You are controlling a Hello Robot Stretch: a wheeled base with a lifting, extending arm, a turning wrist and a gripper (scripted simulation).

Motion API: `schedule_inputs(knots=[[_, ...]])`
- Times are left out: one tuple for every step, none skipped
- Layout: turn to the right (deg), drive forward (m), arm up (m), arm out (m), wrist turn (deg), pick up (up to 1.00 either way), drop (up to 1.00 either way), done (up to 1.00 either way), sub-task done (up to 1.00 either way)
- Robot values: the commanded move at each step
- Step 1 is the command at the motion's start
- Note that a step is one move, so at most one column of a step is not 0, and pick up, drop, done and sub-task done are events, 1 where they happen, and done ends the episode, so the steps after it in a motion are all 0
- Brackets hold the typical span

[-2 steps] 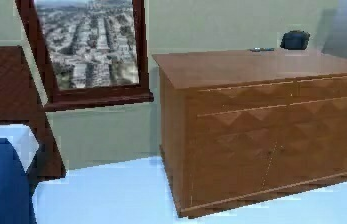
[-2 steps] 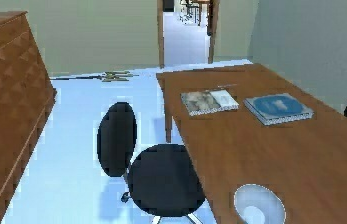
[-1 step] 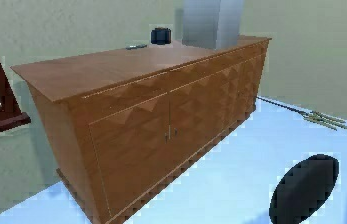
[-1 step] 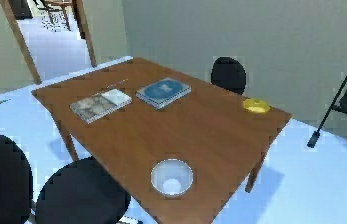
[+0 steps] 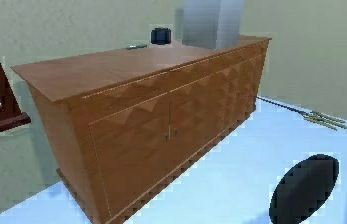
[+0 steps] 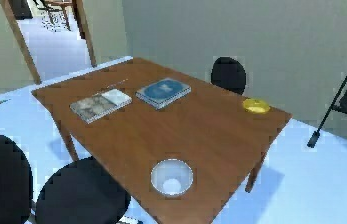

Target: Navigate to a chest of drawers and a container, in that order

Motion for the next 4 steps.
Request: schedule_inputs(knots=[[42.0, 0.0, 0.0, 0.0, 0.0, 0.0, 0.0, 0.0, 0.0], [0.0, 0.15, 0.0, 0.0, 0.0, 0.0, 0.0, 0.0, 0.0], [45.0, 0.0, 0.0, 0.0, 0.0, 0.0, 0.0, 0.0, 0.0], [21.0, 0.0, 0.0, 0.0, 0.0, 0.0, 0.0, 0.0, 0.0]])
